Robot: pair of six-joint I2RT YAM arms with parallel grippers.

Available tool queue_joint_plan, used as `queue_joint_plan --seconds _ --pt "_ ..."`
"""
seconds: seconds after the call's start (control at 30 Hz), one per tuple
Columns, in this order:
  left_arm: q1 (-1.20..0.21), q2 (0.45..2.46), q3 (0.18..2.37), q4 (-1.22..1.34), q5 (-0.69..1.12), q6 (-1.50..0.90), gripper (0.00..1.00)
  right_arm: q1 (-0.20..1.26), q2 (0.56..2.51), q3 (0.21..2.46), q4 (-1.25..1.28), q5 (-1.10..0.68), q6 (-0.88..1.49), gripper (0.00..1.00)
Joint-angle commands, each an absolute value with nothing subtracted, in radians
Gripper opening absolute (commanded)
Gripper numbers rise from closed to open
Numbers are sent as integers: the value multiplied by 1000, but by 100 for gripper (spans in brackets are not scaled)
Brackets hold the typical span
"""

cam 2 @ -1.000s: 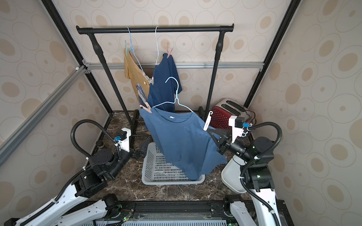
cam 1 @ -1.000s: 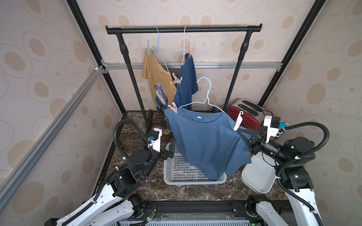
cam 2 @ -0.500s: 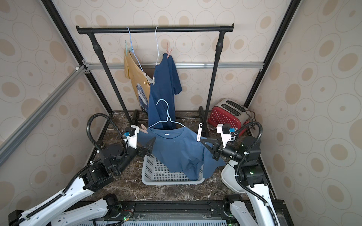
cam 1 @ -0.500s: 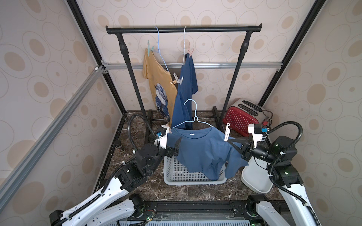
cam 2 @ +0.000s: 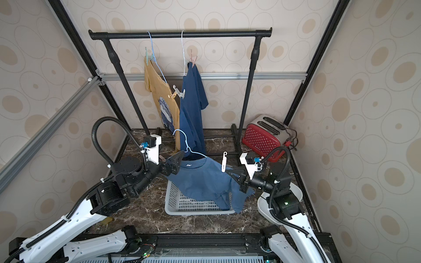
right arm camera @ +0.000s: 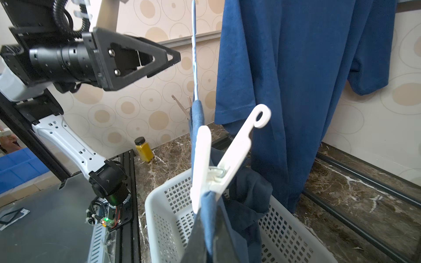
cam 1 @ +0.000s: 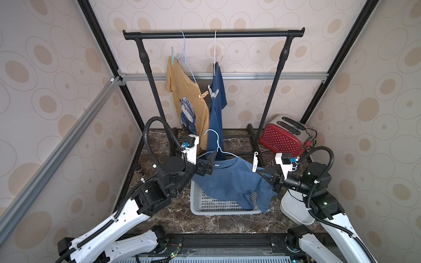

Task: Remove the clothespins securing t-shirts to the hanger
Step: Pick up the hanger from the clothes rail.

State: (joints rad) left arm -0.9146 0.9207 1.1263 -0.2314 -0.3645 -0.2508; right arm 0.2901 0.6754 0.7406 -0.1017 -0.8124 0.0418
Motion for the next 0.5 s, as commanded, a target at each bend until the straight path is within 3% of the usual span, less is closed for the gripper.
queue_joint_plan --seconds 0.0,0.2,0.47 --pt "-921 932 1189 -309 -361 -318 99 337 673 727 -69 -742 -37 0" --pt "-919 968 1249 -376 -338 -391 98 381 692 716 -38 -690 -47 0" --pt "-886 1051 1349 -503 -301 -521 80 411 716 714 -20 -674 -55 0"
